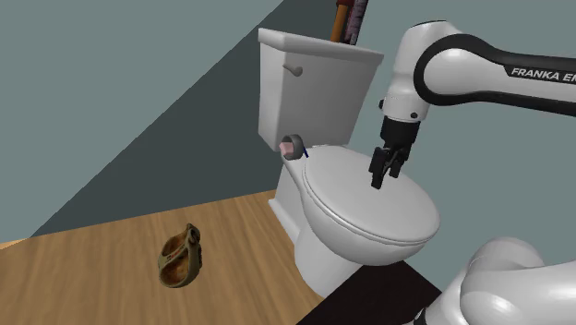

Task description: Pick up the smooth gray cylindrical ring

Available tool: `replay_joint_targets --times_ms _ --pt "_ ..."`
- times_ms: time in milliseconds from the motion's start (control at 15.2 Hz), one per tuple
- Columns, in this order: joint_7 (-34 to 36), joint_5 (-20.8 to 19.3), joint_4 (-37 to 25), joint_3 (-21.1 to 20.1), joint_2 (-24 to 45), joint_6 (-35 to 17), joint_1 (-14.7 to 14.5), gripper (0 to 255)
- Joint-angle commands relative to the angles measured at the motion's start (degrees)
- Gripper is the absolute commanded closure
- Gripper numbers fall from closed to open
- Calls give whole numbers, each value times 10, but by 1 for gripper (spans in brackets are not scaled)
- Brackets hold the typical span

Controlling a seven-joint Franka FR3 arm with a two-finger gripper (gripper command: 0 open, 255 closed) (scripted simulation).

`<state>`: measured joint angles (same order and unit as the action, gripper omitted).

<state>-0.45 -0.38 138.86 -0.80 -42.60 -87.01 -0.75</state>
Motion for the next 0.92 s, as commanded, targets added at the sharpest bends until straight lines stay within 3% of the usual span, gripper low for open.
replay_joint_targets --times_ms 0,858 --pt "0 0 0 0 0 0 0 0" --pt "13 -3 -187 9 277 -125 15 0"
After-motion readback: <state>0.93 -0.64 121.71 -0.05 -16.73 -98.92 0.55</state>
